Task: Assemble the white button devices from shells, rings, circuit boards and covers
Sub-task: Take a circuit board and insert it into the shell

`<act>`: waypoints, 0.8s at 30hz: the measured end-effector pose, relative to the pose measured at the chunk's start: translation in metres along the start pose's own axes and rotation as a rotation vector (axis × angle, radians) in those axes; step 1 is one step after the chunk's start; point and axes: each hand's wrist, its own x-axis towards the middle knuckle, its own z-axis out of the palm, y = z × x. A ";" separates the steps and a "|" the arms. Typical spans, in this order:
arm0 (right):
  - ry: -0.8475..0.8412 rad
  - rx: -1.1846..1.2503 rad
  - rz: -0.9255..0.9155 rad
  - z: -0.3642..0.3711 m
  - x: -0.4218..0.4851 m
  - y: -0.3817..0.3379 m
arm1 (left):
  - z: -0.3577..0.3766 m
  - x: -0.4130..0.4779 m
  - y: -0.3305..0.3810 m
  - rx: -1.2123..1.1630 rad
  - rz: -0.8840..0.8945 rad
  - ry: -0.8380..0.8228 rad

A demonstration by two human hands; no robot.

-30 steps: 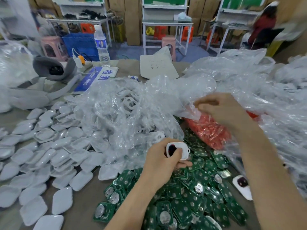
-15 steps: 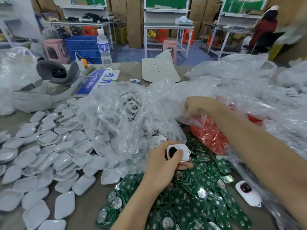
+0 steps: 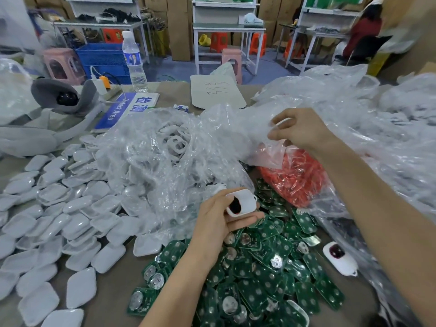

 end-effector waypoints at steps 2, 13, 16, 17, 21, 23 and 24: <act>0.018 0.076 -0.033 0.001 -0.021 -0.004 | 0.000 0.001 0.000 -0.026 -0.011 -0.005; -0.064 0.012 -0.374 0.070 -0.134 0.028 | -0.002 0.003 -0.003 0.028 0.077 0.021; -0.062 0.130 -0.323 0.068 -0.131 0.035 | -0.005 0.004 -0.005 0.081 0.100 0.024; -0.041 0.175 -0.297 0.068 -0.130 0.036 | -0.005 0.004 -0.005 0.088 0.102 0.027; 0.058 0.344 -0.197 0.069 -0.131 0.041 | -0.006 0.003 -0.006 0.120 0.103 0.008; 0.069 0.387 -0.159 0.069 -0.132 0.043 | -0.006 0.003 -0.006 0.149 0.109 -0.007; 0.077 0.380 -0.142 0.068 -0.132 0.043 | -0.005 0.003 -0.006 0.159 0.109 -0.011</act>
